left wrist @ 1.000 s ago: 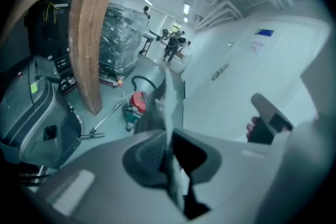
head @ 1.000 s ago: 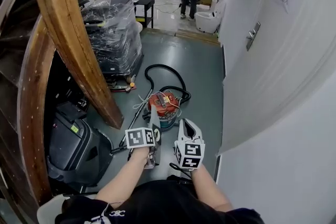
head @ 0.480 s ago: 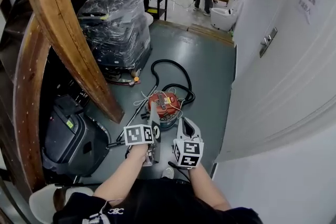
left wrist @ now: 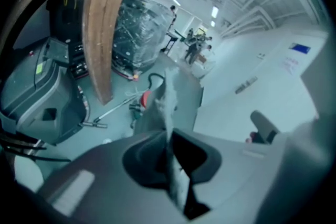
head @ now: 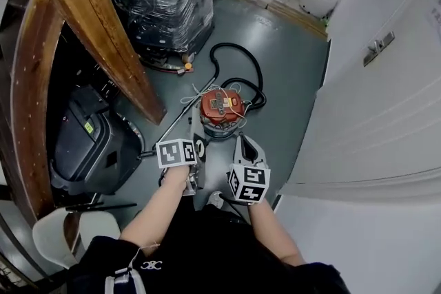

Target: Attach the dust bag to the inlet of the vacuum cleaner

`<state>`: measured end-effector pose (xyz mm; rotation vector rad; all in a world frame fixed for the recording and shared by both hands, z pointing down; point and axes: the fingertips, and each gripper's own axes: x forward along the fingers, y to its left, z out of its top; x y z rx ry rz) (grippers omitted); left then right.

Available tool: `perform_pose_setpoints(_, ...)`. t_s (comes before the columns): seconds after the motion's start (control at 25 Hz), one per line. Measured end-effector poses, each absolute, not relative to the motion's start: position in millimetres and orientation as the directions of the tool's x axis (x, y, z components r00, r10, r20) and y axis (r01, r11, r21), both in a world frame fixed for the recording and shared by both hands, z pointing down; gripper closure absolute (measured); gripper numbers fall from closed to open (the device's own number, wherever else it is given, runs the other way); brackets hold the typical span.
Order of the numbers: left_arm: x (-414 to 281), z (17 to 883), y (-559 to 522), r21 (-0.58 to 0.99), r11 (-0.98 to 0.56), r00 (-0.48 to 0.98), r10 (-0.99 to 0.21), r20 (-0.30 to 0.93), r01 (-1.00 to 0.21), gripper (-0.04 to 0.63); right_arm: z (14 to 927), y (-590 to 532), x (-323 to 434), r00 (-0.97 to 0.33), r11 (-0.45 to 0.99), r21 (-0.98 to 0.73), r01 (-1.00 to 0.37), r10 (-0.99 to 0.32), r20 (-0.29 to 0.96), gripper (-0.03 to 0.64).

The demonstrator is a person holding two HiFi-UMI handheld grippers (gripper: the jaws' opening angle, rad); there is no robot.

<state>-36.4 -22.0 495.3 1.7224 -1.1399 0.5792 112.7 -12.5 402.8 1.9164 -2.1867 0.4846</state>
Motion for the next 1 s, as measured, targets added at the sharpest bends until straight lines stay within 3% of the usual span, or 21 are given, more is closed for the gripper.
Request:
perform_pose_setpoints(0.24, -65, 531, -43, 0.446, -0.040, 0.424, -0.397, 0.814, -0.894, 0.572, 446, -34, 103, -0.155, 0.105, -0.134, -0.985, -0.874, 0.460, 0.620)
perform_pose_setpoints(0.52, -94, 601, -104, 0.441, -0.067, 0.435, -0.350, 0.829, -0.895, 0.572, 519, -97, 78, -0.173, 0.133, -0.114, -0.985, -0.833, 0.525, 0.618)
perform_pose_setpoints(1.0, -141, 780, -212, 0.418, -0.011, 0.397, -0.342, 0.852, -0.908, 0.572, 756, -207, 77, -0.138, 0.150, -0.043, -0.988, -0.713, 0.687, 0.532)
